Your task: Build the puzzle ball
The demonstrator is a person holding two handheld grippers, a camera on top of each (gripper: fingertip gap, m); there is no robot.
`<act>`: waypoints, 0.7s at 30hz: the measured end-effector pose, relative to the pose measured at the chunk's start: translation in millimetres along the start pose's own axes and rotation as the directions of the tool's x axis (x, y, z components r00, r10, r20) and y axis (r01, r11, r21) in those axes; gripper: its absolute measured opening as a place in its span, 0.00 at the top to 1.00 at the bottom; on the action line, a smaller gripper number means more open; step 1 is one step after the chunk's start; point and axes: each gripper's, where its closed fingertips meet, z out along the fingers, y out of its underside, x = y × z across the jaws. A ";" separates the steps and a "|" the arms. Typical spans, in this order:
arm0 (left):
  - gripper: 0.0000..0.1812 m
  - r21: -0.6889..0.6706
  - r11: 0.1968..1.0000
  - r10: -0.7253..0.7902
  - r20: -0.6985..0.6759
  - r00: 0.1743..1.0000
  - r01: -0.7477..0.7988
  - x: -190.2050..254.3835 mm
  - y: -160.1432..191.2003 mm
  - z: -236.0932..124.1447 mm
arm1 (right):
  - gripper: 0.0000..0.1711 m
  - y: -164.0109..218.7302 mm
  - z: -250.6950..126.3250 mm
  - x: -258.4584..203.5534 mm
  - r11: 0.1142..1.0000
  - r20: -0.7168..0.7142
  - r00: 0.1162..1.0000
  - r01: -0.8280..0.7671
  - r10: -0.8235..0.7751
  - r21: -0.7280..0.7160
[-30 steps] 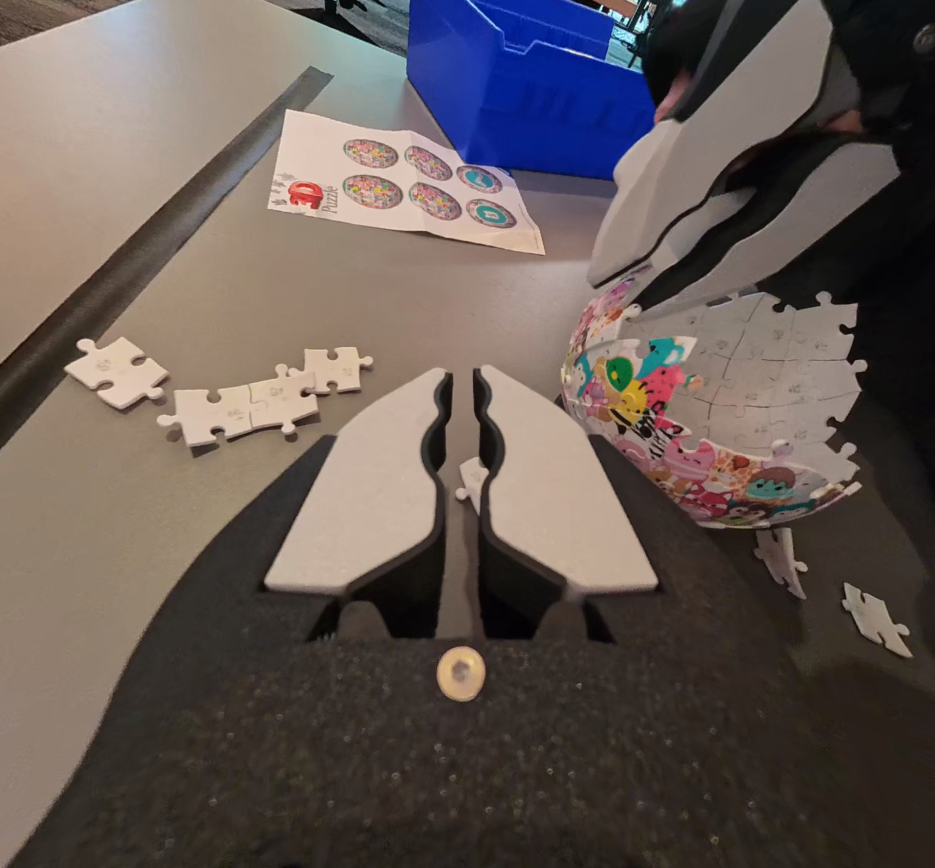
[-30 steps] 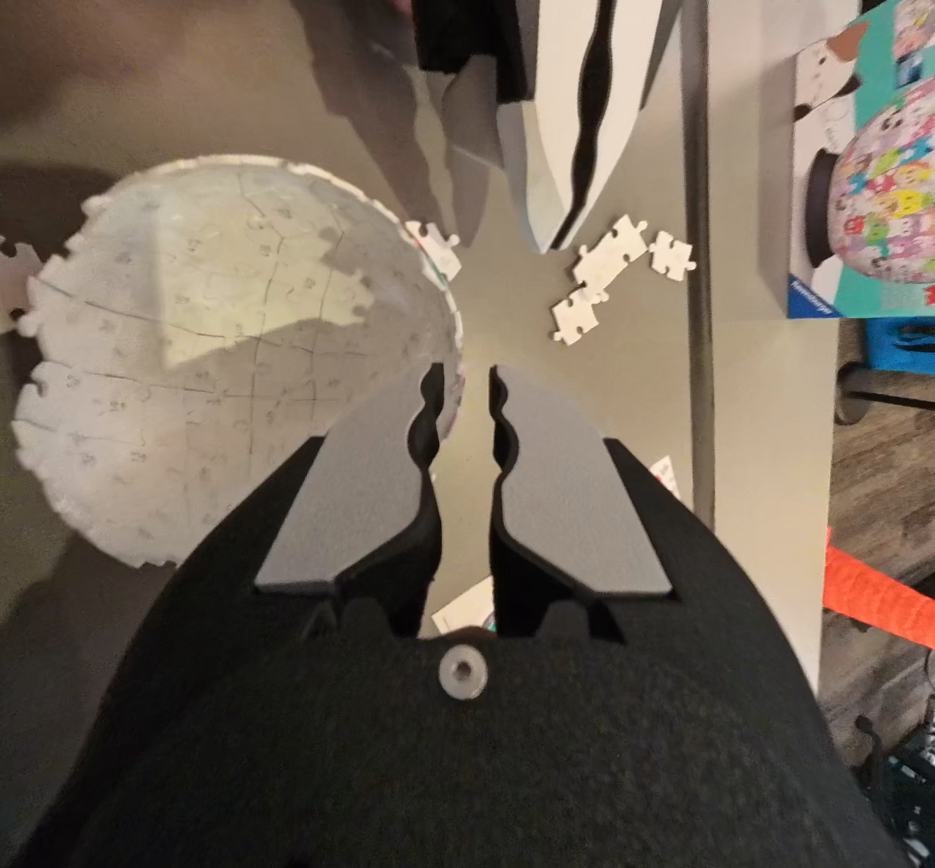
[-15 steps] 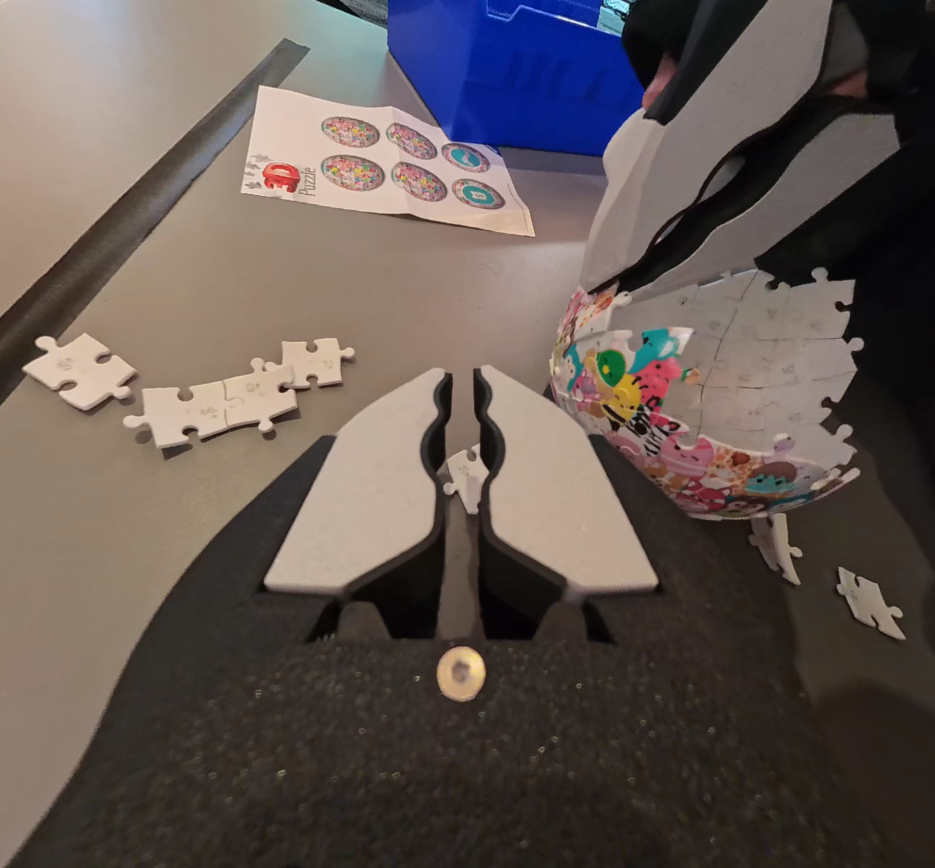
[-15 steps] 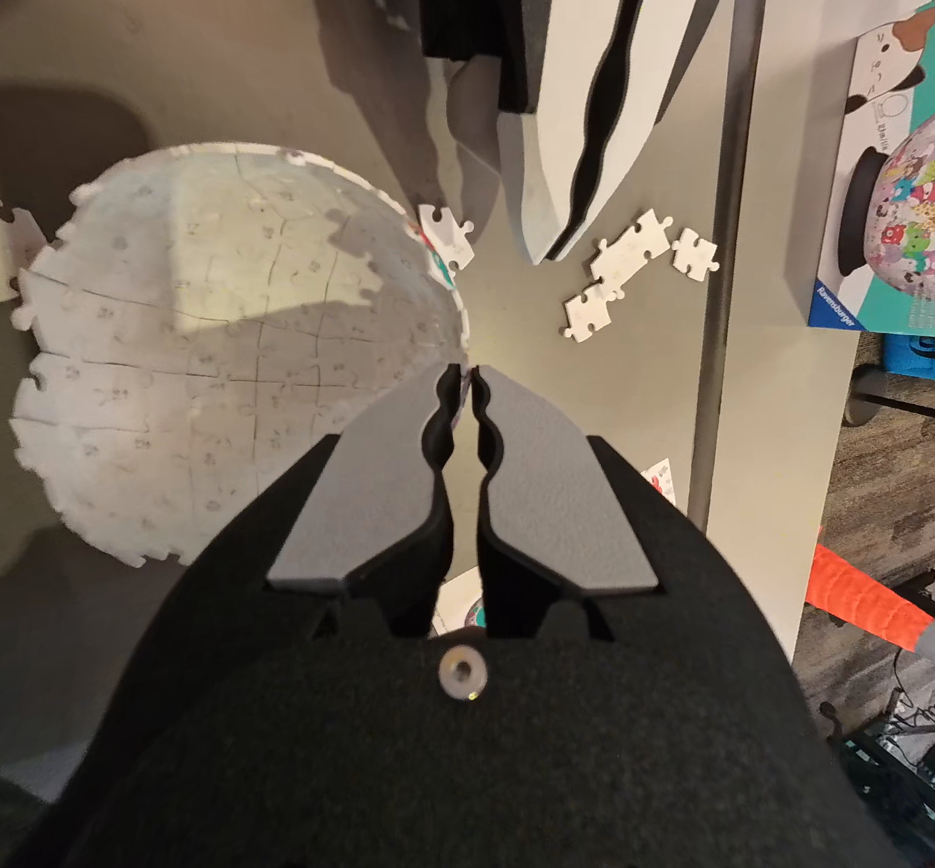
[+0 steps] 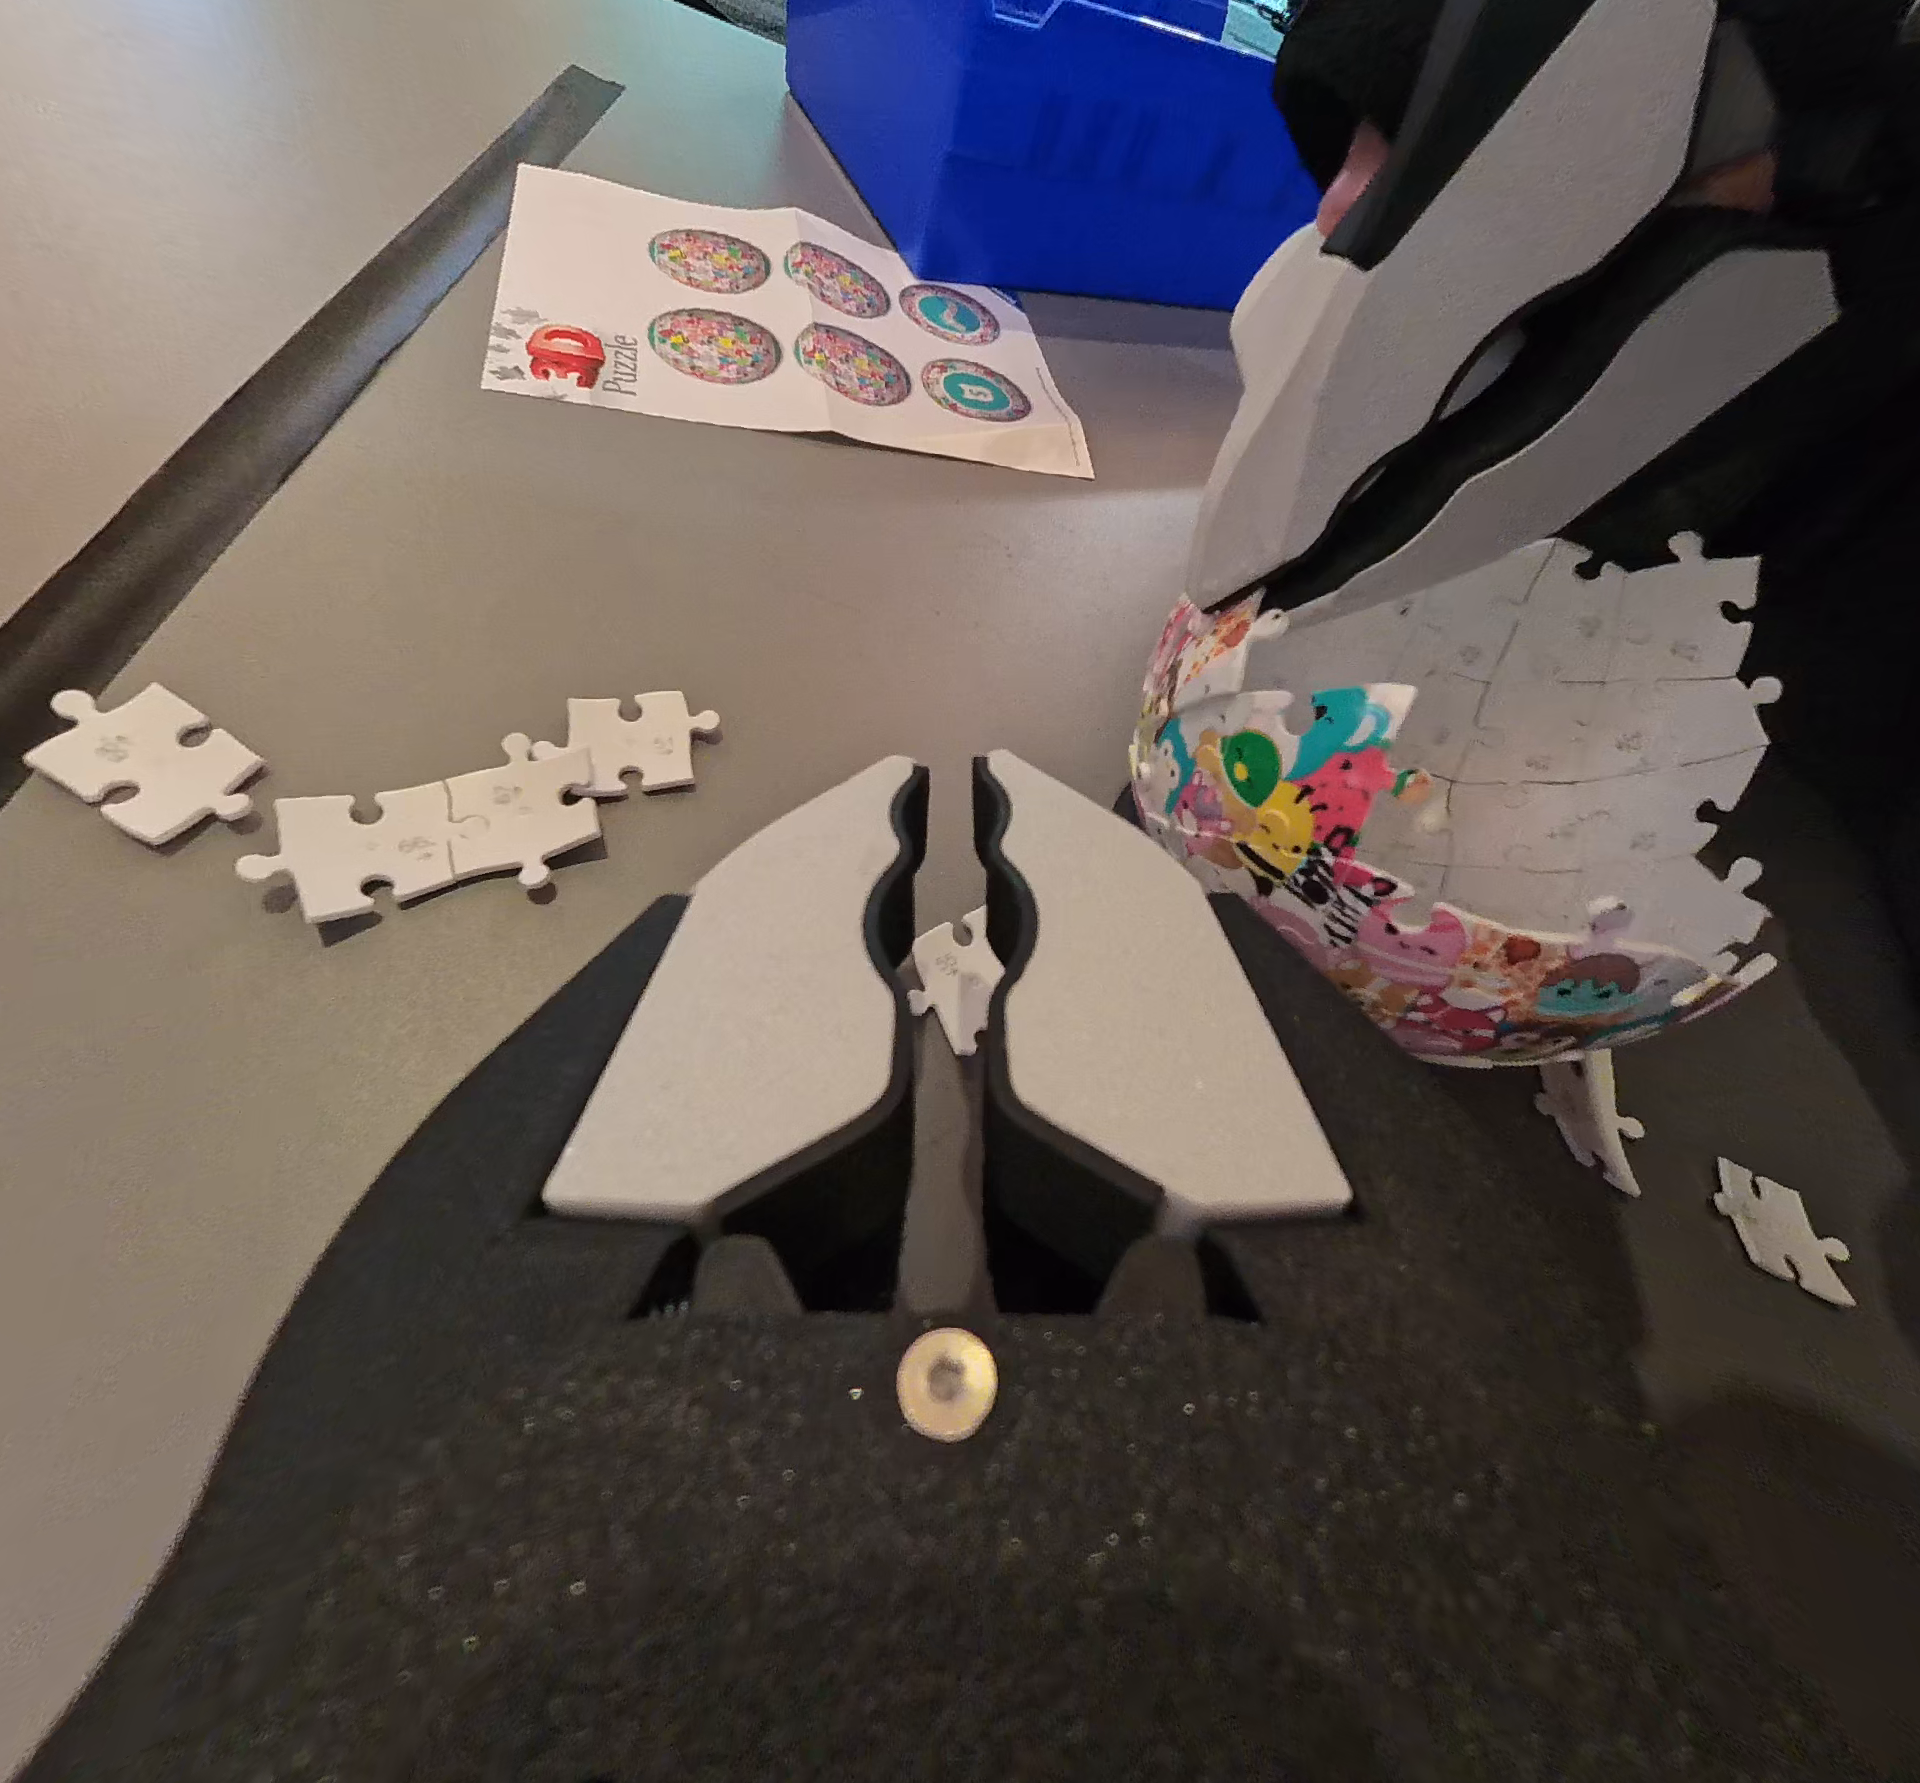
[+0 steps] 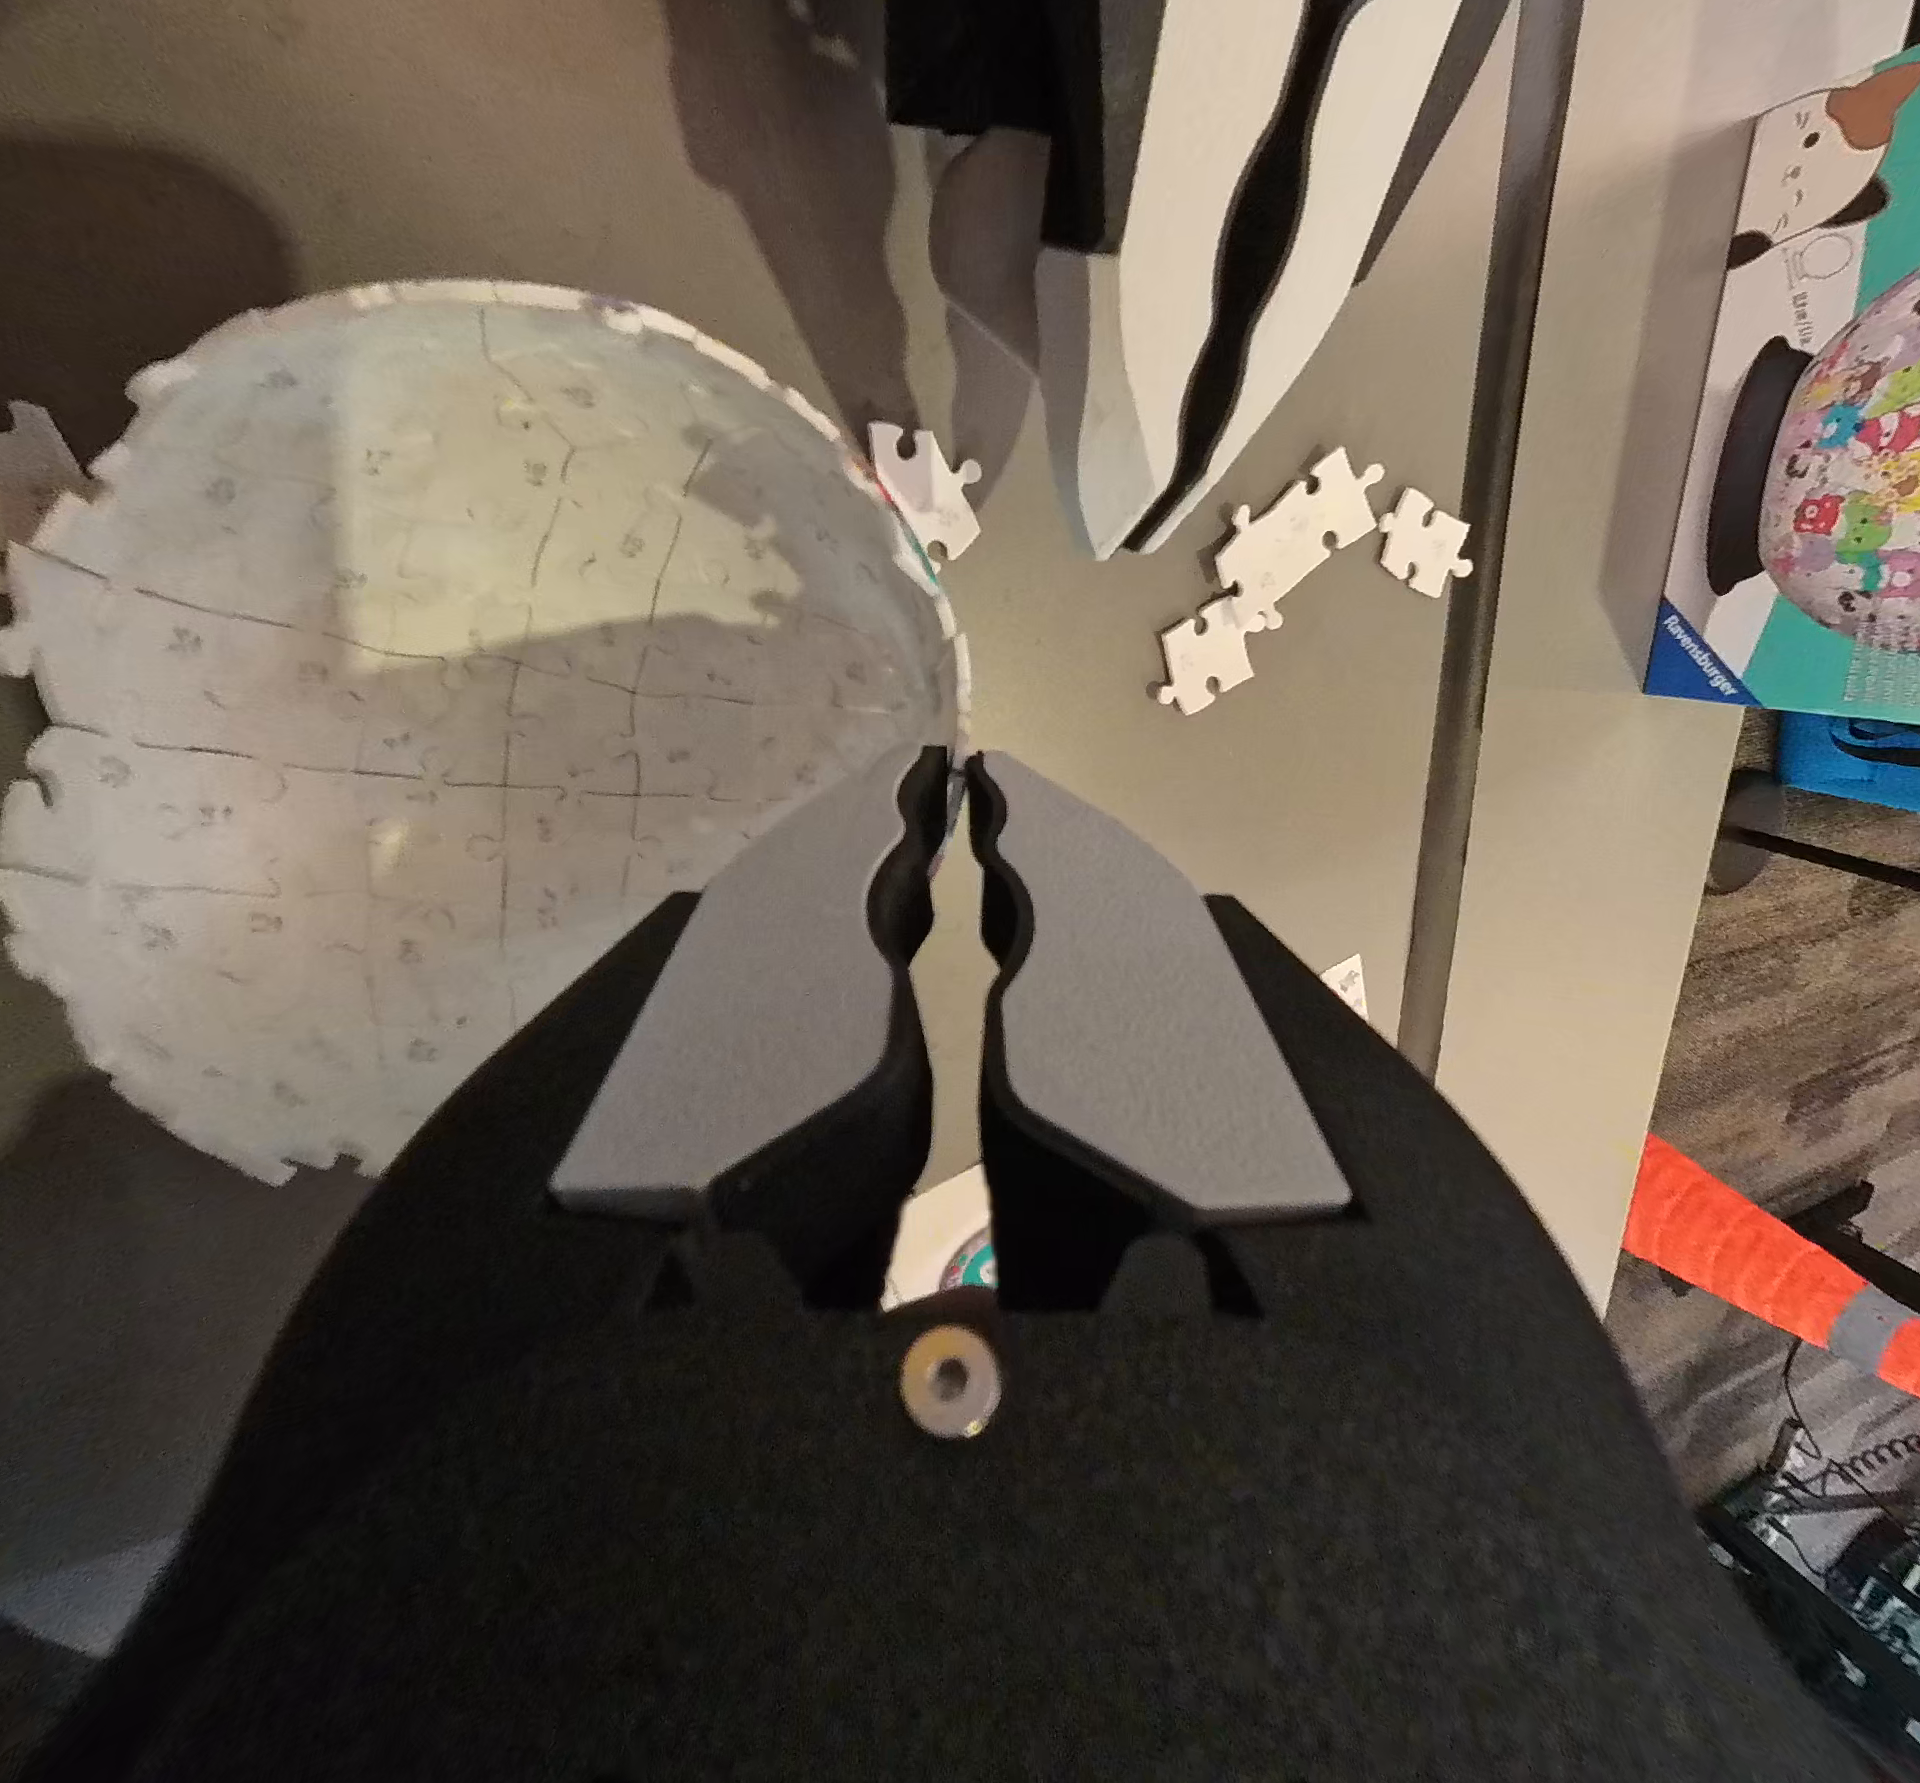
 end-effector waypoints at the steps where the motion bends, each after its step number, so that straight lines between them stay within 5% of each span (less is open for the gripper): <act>1: 0.96 0.000 1.000 0.000 -0.001 1.000 0.000 0.2 0.0 0.1 | 0.98 0.5 -0.3 0.0 1.000 -0.001 1.000 0.000 0.000 -0.002; 5: 0.96 -0.001 1.000 -0.003 -0.003 1.000 0.003 0.3 0.3 0.1 | 0.83 -2.6 -3.0 -2.0 1.000 0.026 1.000 -0.012 0.012 0.004; 13: 0.96 -0.008 1.000 0.002 -0.003 1.000 -0.002 1.0 1.4 0.9 | 0.89 -18.3 0.8 0.1 0.981 0.103 0.976 0.190 -0.194 0.047; 21: 0.96 -0.018 1.000 0.002 -0.005 1.000 -0.003 1.9 2.9 1.9 | 0.97 -17.5 9.0 -1.9 0.972 0.137 0.963 0.225 -0.233 0.067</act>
